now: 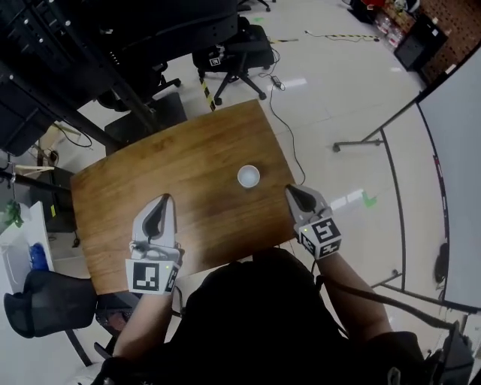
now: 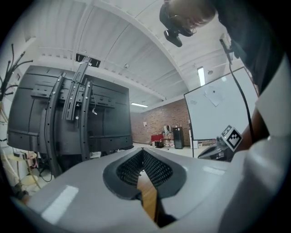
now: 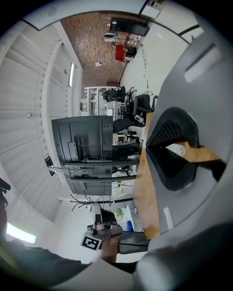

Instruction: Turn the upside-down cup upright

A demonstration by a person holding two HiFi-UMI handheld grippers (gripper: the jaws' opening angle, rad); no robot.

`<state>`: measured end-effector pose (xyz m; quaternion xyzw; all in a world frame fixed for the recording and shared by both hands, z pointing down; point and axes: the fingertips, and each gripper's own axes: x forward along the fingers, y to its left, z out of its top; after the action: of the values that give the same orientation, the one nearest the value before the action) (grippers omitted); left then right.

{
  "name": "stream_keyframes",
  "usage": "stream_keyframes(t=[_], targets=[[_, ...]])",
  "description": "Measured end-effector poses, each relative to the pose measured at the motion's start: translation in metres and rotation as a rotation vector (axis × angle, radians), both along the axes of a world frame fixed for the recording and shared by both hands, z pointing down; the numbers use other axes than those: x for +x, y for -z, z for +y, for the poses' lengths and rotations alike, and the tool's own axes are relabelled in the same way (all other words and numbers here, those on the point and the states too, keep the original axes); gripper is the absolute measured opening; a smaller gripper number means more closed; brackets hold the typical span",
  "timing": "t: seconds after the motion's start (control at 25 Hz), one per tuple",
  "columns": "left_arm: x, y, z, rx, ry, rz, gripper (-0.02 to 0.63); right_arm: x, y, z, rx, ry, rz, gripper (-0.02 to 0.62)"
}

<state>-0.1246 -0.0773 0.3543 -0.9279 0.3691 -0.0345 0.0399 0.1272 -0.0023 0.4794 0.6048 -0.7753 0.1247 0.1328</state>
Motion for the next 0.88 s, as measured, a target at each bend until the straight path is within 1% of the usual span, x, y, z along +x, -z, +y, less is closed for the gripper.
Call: stream_keyframes(t=[0.16,0.24,0.32,0.4,0.48,0.52,0.56,0.6,0.72,0.88], targets=[[-0.014,0.006,0.003,-0.009,0.077,-0.034,0.000,-0.007,-0.024,-0.030,-0.042,0.100,-0.018,0.003],[-0.025,0.008,0.000,-0.003,0.119,-0.055,0.000,-0.009,-0.041,-0.045,-0.076,0.134,-0.034,0.003],[-0.038,0.015,-0.001,0.008,0.176,-0.058,0.000,-0.014,-0.056,-0.058,-0.096,0.160,-0.045,0.003],[-0.047,0.021,0.003,0.017,0.215,-0.062,0.000,-0.017,-0.069,-0.066,-0.113,0.173,-0.051,0.003],[-0.055,0.019,0.008,0.007,0.249,-0.075,0.000,-0.020,-0.083,-0.070,-0.143,0.186,-0.063,0.005],[-0.059,0.017,0.010,-0.002,0.266,-0.082,0.000,-0.021,-0.089,-0.072,-0.159,0.196,-0.068,0.031],[-0.063,0.015,0.011,-0.009,0.284,-0.085,0.000,-0.023,-0.095,-0.075,-0.173,0.203,-0.069,0.095],[-0.066,0.016,0.012,-0.010,0.298,-0.082,0.000,-0.023,-0.101,-0.079,-0.183,0.205,-0.066,0.110],[-0.071,0.025,0.014,0.017,0.316,-0.065,0.000,-0.020,-0.114,-0.091,-0.210,0.188,-0.051,0.107],[-0.078,0.028,0.014,-0.005,0.345,-0.074,0.000,-0.022,-0.132,-0.101,-0.263,0.189,-0.046,0.107]])
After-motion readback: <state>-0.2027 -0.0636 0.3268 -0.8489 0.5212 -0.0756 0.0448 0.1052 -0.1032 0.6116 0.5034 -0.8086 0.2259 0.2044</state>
